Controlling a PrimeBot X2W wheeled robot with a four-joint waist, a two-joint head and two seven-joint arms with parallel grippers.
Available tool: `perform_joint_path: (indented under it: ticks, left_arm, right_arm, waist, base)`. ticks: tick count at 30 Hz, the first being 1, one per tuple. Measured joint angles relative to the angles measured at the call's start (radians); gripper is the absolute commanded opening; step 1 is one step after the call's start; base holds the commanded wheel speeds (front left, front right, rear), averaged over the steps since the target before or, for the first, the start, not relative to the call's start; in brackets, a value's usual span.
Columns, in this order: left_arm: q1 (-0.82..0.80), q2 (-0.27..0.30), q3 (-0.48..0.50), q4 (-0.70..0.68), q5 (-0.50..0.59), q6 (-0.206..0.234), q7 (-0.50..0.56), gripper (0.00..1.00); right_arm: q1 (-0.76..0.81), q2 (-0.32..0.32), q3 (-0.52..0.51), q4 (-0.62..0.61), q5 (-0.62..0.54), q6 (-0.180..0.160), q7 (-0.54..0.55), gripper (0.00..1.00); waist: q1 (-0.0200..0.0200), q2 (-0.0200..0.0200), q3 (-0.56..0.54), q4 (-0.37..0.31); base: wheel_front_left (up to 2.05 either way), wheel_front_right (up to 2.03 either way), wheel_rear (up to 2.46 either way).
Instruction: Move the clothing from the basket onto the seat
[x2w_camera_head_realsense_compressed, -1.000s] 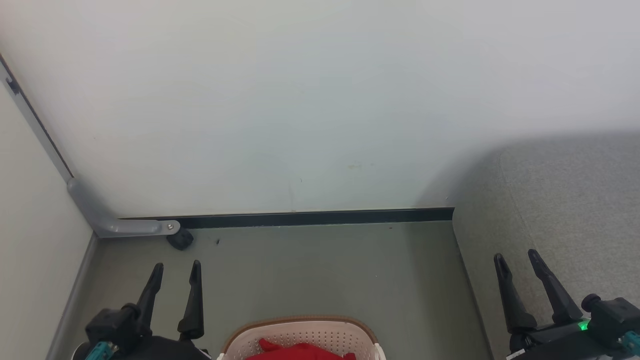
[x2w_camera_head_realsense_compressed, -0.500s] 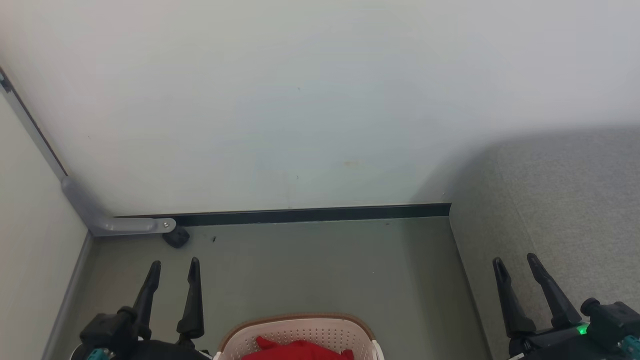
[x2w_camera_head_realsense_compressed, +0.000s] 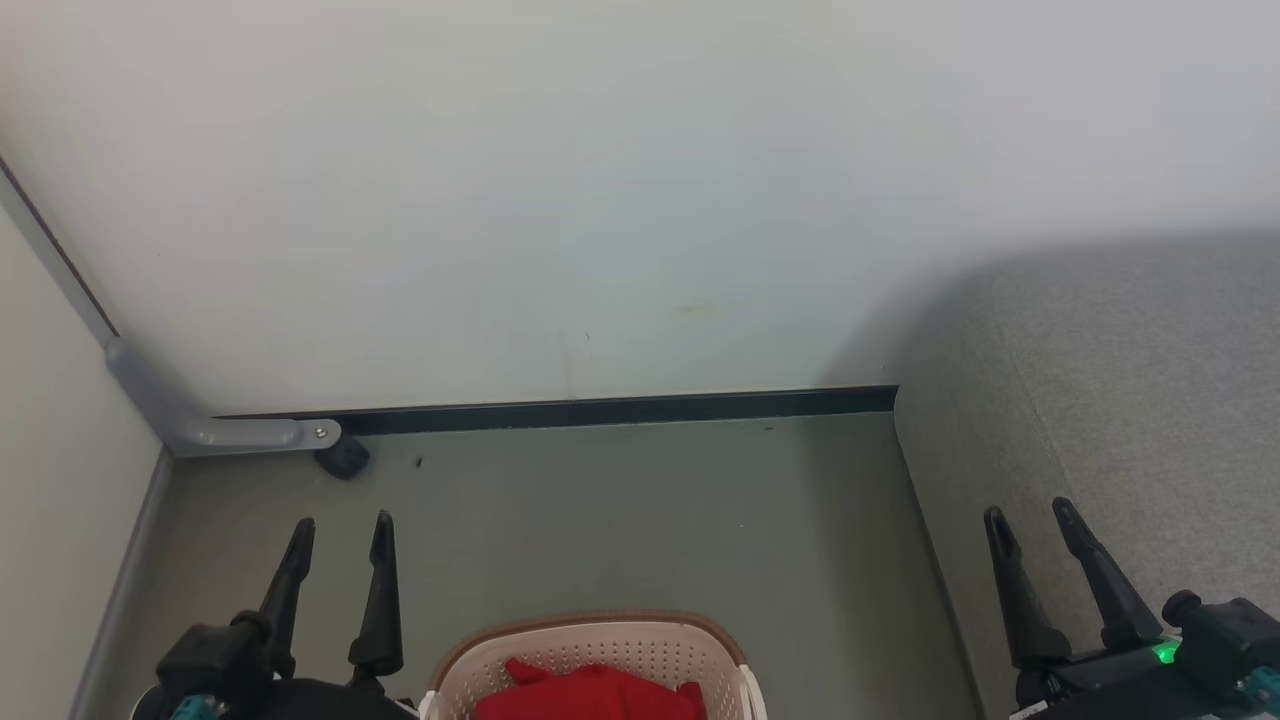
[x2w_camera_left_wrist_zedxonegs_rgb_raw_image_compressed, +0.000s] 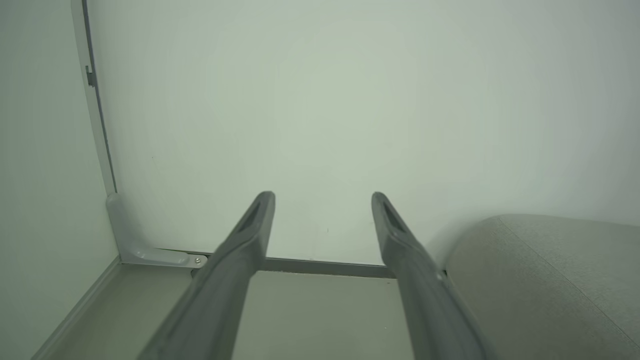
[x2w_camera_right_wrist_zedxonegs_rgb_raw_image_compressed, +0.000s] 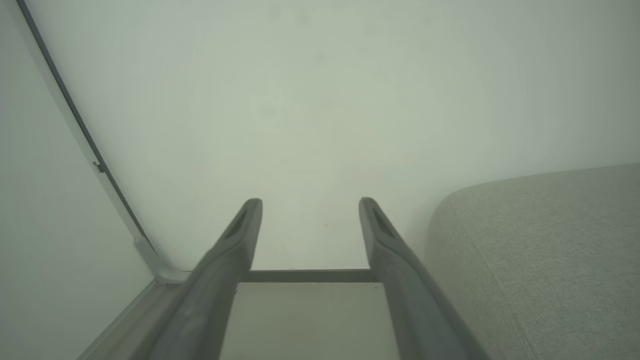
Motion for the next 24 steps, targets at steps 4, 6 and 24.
perform_joint_path:
  ticks: [4, 6, 24]
  left_arm:
    - [0.004, 0.004, -0.001, -0.001, 0.005, 0.008, 0.002, 1.0]
    - [0.004, 0.005, -0.001, 0.001, 0.006, 0.008, 0.004, 1.0]
    - [-0.028, 0.002, -0.038, 0.094, 0.015, 0.007, 0.047, 1.0]
  right_arm:
    - [-0.006, 0.0, 0.001, -0.01, 0.0, 0.0, 0.0, 1.0]
    - [-0.016, 0.001, 0.001, -0.012, -0.001, 0.0, 0.0, 1.0]
    - [-0.062, 0.002, 0.001, -0.055, -0.001, 0.0, 0.0, 1.0]
  waist:
    - [0.0, 0.0, 0.016, -0.004]
    - [0.0, 0.0, 0.026, -0.007]
    - [0.0001, 0.0, 0.142, -0.041]
  base:
    - [0.0, 0.0, 0.0]
    - [0.0, 0.0, 0.0]
    - [0.0, 0.0, 0.0]
